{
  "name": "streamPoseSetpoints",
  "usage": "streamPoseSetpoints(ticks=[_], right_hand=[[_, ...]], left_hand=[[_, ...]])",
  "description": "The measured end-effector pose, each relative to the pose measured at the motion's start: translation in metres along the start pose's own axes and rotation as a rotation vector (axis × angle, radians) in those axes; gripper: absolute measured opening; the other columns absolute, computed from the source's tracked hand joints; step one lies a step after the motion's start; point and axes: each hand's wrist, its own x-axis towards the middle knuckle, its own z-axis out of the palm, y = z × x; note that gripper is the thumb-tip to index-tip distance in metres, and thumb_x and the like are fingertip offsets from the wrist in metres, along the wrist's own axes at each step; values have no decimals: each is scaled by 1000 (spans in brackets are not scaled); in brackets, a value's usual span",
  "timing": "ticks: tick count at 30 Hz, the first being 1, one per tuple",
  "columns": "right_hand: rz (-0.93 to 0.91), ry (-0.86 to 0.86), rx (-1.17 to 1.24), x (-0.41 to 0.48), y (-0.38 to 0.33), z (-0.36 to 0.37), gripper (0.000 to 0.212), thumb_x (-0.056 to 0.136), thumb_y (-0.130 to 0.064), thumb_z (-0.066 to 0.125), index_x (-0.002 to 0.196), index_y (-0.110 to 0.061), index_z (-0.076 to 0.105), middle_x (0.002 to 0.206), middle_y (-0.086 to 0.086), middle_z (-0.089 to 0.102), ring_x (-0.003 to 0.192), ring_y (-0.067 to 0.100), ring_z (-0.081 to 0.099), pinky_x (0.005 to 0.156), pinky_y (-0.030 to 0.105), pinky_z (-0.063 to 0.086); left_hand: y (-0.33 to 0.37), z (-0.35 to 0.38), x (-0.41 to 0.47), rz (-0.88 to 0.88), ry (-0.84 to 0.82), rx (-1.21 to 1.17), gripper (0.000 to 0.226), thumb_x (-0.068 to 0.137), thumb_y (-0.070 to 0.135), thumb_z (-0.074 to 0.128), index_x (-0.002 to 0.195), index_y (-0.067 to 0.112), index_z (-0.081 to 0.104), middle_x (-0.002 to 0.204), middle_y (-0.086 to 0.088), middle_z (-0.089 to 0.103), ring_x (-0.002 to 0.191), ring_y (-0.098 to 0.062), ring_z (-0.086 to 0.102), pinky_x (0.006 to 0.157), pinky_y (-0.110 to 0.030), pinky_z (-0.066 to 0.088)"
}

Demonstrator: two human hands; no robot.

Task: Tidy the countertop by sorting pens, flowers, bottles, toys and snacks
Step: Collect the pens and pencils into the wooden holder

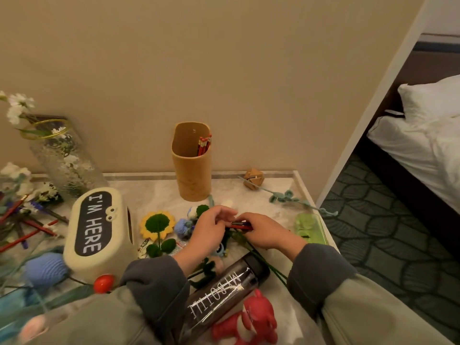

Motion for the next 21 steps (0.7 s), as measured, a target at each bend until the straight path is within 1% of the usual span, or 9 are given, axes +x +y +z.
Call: streamPoseSetpoints(ticks=[2, 4, 6, 8, 11, 13, 14, 17, 21], right_hand=[[15, -14, -11, 3, -3, -3, 35, 88, -12, 50, 122, -15, 60, 119, 11, 63, 108, 27, 59, 89, 34, 47], [40, -2, -14, 5, -6, -6, 30, 89, -13, 45, 115, -12, 62, 112, 12, 64, 101, 27, 59, 83, 35, 46], [63, 24, -9, 8, -8, -8, 26, 89, -15, 45, 108, -13, 63, 103, 10, 64, 94, 26, 59, 76, 34, 46], [89, 39, 34, 11, -9, -9, 20, 89, -18, 47, 98, -12, 64, 92, 9, 63, 83, 24, 59, 70, 32, 43], [120, 52, 177, 13, -12, -10, 24, 91, -21, 48, 96, -5, 66, 82, 8, 62, 71, 21, 58, 67, 34, 46], [115, 62, 219, 13, -14, -11, 24, 92, -20, 46, 97, -4, 63, 84, 9, 61, 71, 22, 59, 70, 40, 51], [113, 75, 212, 13, -16, -11, 22, 94, -20, 45, 97, -5, 60, 86, 9, 60, 74, 22, 58, 71, 40, 50], [129, 145, 209, 12, -18, -17, 18, 96, -18, 39, 98, -9, 55, 89, 8, 58, 80, 22, 54, 70, 35, 42], [128, 217, 278, 10, -20, -28, 16, 96, -17, 37, 92, -17, 52, 85, 2, 56, 80, 20, 53, 69, 34, 41]], left_hand=[[3, -2, 3, -11, 23, -36, 48, 85, -16, 35, 92, 22, 63, 96, -4, 68, 84, -10, 65, 63, -12, 47], [8, -3, 6, -18, 61, -78, 47, 85, -15, 33, 90, 21, 62, 94, -4, 68, 82, -11, 64, 65, -15, 48], [14, -5, 8, -11, 111, -122, 46, 84, -15, 32, 87, 20, 60, 90, -3, 67, 82, -13, 63, 68, -21, 49], [20, -8, 10, 0, 153, -141, 43, 84, -15, 32, 86, 18, 59, 87, -3, 65, 82, -14, 62, 69, -22, 48], [26, -14, 12, 26, 173, -137, 40, 86, -14, 34, 87, 16, 59, 86, -2, 63, 81, -13, 60, 70, -22, 49], [30, -16, 11, 33, 186, -149, 39, 87, -14, 35, 90, 17, 59, 87, -1, 62, 83, -12, 59, 72, -21, 49], [31, -16, 11, 37, 205, -154, 39, 87, -13, 36, 91, 18, 59, 89, 1, 62, 85, -11, 59, 75, -19, 48], [36, -17, 11, 64, 270, -169, 40, 87, -13, 38, 96, 21, 57, 96, 4, 61, 92, -9, 58, 81, -19, 47], [41, -17, 14, 79, 226, -163, 38, 88, -11, 41, 101, 21, 56, 97, 4, 61, 94, -12, 59, 84, -23, 49]])
